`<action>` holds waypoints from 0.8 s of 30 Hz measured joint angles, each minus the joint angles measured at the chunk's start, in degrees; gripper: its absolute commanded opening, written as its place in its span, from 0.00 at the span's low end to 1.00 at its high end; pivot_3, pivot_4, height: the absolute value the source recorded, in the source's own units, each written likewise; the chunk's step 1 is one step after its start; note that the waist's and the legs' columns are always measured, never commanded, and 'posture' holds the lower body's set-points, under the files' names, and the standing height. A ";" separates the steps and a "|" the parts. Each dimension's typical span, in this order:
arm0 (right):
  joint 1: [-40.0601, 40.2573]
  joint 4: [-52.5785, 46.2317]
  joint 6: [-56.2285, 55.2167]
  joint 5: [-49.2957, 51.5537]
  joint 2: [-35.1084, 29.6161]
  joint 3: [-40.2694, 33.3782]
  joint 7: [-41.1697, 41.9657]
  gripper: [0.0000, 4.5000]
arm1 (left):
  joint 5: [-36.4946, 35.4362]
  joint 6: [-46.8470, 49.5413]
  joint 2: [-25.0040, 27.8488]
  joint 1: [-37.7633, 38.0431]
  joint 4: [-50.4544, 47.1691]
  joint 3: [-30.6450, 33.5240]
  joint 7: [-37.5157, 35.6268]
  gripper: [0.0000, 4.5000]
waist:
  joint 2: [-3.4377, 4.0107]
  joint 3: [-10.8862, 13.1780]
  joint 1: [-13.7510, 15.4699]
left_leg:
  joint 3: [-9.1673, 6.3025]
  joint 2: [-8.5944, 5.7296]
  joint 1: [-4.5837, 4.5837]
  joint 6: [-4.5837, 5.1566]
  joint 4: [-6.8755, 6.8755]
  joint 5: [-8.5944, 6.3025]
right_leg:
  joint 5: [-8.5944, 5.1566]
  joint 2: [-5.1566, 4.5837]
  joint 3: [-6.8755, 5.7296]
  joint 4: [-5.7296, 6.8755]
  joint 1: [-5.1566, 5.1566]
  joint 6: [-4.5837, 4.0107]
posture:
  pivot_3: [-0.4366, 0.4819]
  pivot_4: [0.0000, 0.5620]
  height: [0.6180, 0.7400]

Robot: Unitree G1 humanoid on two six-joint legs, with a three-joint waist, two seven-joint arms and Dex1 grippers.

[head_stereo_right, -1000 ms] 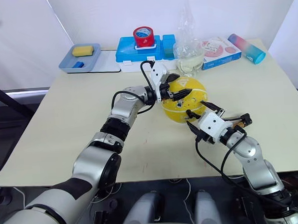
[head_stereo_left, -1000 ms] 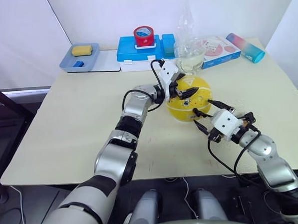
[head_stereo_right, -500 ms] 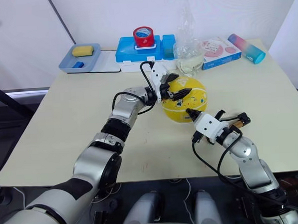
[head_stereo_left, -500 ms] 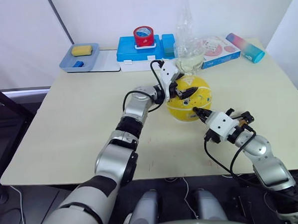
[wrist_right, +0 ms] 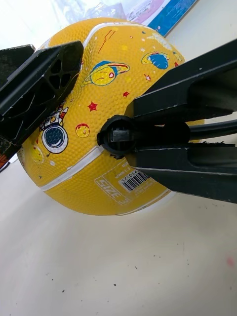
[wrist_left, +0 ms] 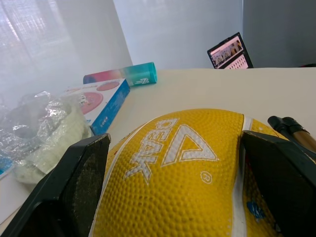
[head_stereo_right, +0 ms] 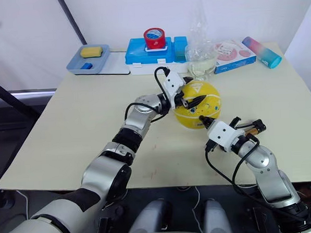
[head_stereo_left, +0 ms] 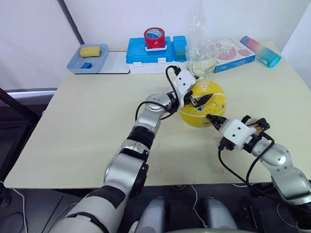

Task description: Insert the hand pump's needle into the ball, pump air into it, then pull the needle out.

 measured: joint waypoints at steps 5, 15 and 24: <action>0.87 -1.90 2.06 -0.04 0.00 -0.28 0.01 0.00 | 0.24 -0.75 -0.45 -0.33 1.24 -0.03 0.68 1.00 | -0.01 -0.01 0.22 | -0.14 -0.07 0.00 0.00 0.01 0.00 | -0.02 -0.10 -0.15 -0.05 0.14 0.02 | 0.48 0.27 1.00; 2.81 -4.05 3.72 -0.19 -0.22 -1.10 -0.11 0.00 | 0.43 -1.06 -1.61 -0.64 2.69 -0.05 1.23 1.00 | -0.03 -0.13 0.55 | -0.46 -0.28 0.00 0.00 0.02 0.00 | -0.09 -0.27 -0.42 -0.08 0.26 0.11 | 0.48 0.27 1.00; 4.03 -5.69 4.70 -0.18 -0.70 -1.73 -0.06 0.00 | 0.44 -1.14 -1.99 -0.65 2.82 -0.20 1.23 1.00 | -0.02 -0.13 0.96 | -0.53 -0.31 -0.03 0.00 0.01 -0.01 | -0.13 -0.30 -0.47 -0.11 0.27 0.16 | 0.48 0.27 1.00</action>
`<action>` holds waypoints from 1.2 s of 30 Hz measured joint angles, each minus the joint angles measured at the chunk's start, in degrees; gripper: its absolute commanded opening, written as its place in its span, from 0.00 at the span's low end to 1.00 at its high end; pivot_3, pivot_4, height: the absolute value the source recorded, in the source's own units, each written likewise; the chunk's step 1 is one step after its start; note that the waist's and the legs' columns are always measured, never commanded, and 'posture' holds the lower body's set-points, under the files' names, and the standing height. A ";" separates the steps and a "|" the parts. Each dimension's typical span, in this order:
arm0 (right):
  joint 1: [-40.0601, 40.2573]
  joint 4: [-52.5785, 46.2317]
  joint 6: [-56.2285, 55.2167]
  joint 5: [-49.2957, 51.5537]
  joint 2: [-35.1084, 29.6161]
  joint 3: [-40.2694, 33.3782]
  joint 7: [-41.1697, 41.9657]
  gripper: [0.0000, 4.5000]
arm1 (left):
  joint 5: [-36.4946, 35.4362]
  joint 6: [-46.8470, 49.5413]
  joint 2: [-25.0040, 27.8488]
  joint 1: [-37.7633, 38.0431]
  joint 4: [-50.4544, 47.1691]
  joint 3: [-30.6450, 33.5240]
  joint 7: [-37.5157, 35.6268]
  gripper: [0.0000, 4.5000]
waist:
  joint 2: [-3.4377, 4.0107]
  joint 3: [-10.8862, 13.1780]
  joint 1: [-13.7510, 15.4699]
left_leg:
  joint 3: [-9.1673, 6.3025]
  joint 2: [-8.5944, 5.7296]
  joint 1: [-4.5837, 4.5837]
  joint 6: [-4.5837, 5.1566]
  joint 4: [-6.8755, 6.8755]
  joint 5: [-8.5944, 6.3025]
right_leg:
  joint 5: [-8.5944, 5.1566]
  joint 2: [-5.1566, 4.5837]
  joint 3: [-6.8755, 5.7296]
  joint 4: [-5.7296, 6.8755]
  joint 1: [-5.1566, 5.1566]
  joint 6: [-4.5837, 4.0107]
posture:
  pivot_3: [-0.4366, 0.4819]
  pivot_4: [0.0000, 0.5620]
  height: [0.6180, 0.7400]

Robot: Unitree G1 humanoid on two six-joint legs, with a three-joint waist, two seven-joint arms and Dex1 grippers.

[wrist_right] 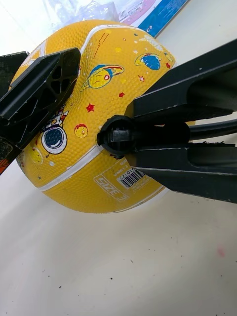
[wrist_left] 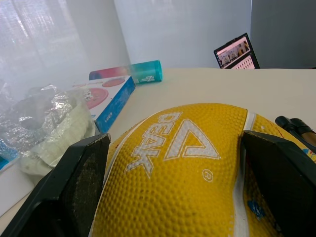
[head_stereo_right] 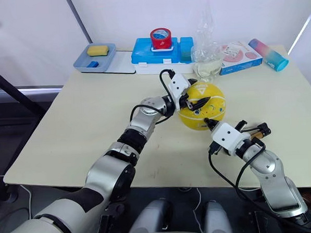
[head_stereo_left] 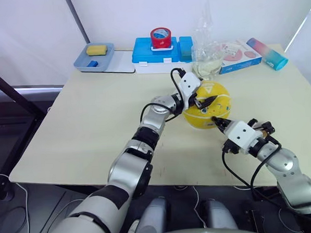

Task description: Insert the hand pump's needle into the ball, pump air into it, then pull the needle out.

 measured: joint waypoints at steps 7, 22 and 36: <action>0.01 -0.15 0.10 0.24 -0.66 -0.24 0.38 0.00 | 0.00 -0.18 -0.16 -0.36 0.65 -0.01 0.00 1.00 | 0.00 0.00 0.26 | -0.02 0.00 -0.01 0.00 -0.01 0.00 | -0.02 -0.01 -0.02 -0.02 0.00 0.02 | 0.48 0.27 1.00; 0.85 -2.00 1.71 0.44 -1.49 -0.86 1.09 0.00 | 0.00 -0.42 -0.66 -0.27 1.21 -0.09 0.03 1.00 | 0.00 0.00 0.64 | -0.07 -0.01 -0.07 0.00 -0.02 -0.01 | -0.03 -0.03 -0.07 -0.07 0.00 0.02 | 0.48 0.27 1.00; 1.94 -5.56 6.24 0.58 -2.05 -1.12 1.40 0.00 | 0.54 -1.61 -0.84 0.00 1.22 -1.70 0.68 1.00 | 0.00 0.00 0.73 | -0.12 -0.04 -0.10 0.01 -0.03 -0.01 | -0.06 -0.08 -0.13 -0.10 0.01 0.06 | 0.48 0.27 1.00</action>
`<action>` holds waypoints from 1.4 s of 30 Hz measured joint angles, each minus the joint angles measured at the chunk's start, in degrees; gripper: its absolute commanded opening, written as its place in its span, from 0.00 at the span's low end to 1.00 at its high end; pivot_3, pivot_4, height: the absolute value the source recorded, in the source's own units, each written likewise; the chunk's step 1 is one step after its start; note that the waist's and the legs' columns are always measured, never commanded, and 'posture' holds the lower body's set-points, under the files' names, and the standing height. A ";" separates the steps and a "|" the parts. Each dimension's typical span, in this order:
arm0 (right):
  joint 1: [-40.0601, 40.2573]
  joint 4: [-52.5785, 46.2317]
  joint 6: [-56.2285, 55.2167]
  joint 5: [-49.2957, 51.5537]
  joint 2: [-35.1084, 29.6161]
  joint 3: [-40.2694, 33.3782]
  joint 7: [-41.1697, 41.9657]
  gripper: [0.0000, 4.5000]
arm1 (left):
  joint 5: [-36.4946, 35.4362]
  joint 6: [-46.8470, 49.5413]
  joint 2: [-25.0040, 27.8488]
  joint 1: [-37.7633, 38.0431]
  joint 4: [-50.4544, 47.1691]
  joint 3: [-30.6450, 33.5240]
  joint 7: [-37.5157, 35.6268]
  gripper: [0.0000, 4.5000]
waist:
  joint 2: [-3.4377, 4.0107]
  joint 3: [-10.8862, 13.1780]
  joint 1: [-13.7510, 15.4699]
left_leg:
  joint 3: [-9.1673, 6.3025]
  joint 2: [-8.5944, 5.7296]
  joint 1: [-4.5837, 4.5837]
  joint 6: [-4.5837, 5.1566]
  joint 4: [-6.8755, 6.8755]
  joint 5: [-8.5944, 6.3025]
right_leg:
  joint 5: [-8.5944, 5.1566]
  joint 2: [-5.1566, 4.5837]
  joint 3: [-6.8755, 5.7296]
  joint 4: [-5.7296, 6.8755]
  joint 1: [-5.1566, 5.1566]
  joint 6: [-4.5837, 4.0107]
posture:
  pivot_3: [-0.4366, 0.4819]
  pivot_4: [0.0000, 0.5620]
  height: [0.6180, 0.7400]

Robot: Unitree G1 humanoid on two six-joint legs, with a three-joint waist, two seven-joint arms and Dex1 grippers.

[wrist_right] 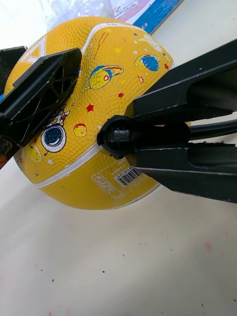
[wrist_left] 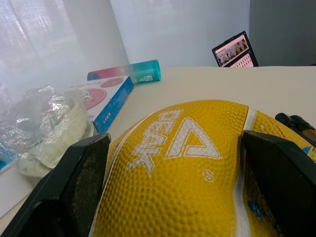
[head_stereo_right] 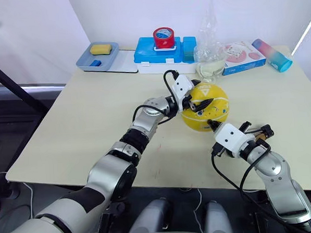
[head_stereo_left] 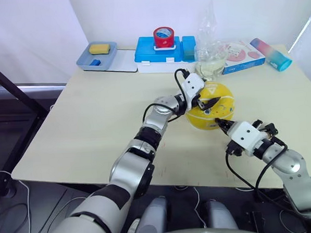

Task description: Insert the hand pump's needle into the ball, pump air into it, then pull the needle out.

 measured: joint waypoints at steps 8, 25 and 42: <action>0.48 -1.80 2.63 0.04 -0.87 -0.25 0.03 0.00 | 1.21 -1.99 -0.79 1.02 0.00 -1.12 3.12 1.00 | -0.02 -0.09 0.25 | -0.04 -0.04 0.00 0.00 0.01 0.00 | -0.02 -0.06 -0.03 0.00 0.03 0.03 | 0.48 0.27 1.00; 3.61 -12.75 3.52 2.98 -3.16 -2.05 3.71 0.00 | 3.06 -2.75 -0.12 2.24 3.33 -2.15 9.54 1.00 | -0.64 -1.88 -1.21 | -0.14 0.38 0.72 -0.32 -0.01 -0.20 | -0.27 -0.05 -0.13 -0.38 1.08 -0.07 | 0.48 0.27 1.00; 4.06 0.55 -6.40 1.60 -1.87 -2.32 -1.12 0.00 | 1.63 -4.38 0.14 3.21 2.95 1.09 4.58 1.00 | -0.41 -1.99 -1.65 | -0.15 0.31 0.69 -0.31 -0.21 -0.19 | -0.27 -0.05 -0.19 -0.60 1.01 -0.06 | 0.48 0.27 1.00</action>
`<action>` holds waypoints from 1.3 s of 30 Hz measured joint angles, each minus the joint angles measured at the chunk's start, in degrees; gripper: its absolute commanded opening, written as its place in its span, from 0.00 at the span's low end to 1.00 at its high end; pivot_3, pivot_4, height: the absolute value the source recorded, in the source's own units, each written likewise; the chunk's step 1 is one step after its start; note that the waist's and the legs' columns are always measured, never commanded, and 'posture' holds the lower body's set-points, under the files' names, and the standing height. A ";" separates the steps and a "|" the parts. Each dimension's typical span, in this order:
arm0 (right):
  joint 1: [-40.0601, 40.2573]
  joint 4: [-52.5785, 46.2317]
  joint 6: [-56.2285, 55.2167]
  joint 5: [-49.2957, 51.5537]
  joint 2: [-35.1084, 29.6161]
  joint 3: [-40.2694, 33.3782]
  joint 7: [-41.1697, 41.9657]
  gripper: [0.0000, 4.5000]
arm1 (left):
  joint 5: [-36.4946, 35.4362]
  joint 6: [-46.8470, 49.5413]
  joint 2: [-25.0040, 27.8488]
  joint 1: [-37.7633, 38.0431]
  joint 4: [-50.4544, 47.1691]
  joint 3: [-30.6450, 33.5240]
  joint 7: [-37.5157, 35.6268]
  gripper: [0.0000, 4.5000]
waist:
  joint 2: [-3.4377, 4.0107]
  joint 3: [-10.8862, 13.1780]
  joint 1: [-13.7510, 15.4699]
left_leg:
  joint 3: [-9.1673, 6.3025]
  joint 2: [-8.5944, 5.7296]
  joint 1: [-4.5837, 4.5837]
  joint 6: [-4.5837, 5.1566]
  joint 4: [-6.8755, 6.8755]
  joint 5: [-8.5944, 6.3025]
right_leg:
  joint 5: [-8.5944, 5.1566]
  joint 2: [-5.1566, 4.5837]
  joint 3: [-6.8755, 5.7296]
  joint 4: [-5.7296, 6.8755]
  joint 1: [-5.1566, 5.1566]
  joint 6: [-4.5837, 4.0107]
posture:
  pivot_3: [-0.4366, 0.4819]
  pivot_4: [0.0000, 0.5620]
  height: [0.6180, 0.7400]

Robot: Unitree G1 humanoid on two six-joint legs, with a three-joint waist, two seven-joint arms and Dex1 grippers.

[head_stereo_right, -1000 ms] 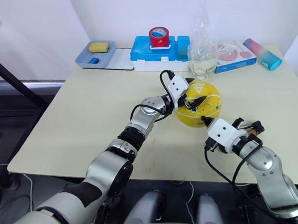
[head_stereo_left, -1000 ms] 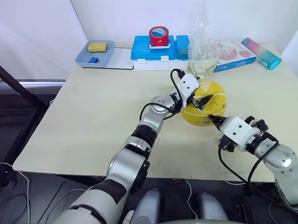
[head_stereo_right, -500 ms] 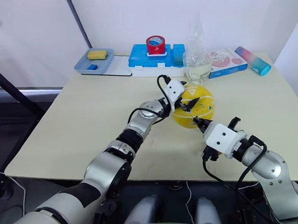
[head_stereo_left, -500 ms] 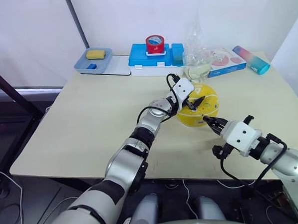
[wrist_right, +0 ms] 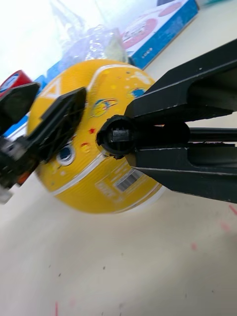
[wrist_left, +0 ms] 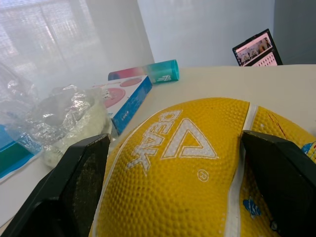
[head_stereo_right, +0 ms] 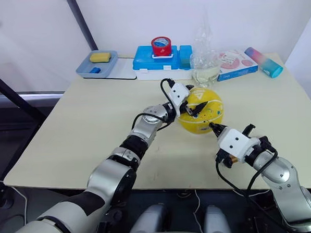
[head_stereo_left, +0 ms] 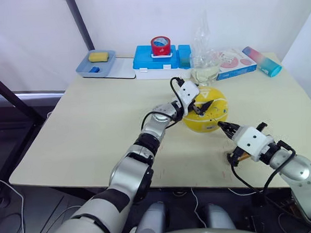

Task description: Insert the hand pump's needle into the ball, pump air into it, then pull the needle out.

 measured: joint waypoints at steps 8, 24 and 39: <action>-1.79 8.17 -7.51 0.18 0.95 -1.36 -2.10 0.00 | -0.76 0.13 0.60 -0.07 -2.04 1.09 -2.84 1.00 | 0.30 0.26 -0.17 | -0.01 -0.02 -0.26 0.02 -0.10 0.01 | 0.04 0.10 -0.04 -0.12 -0.29 0.05 | 0.48 0.27 1.00; -7.88 18.75 -11.18 5.16 3.29 -4.44 -2.83 0.00 | -5.72 5.49 1.44 1.15 -9.54 3.10 -10.76 1.00 | 0.60 1.45 -1.08 | 0.03 -0.05 -0.67 0.30 -0.11 0.18 | 0.17 0.13 0.03 -0.11 -0.67 0.20 | 0.48 0.27 1.00; -13.39 30.89 -12.68 6.97 3.33 -5.84 -1.77 0.00 | -13.47 17.29 11.76 7.49 -32.15 3.43 -24.34 1.00 | 0.97 2.21 -1.74 | 0.42 -0.24 -0.98 0.07 -0.86 0.36 | 0.32 0.20 0.63 -0.10 -1.56 -0.17 | 0.48 0.27 1.00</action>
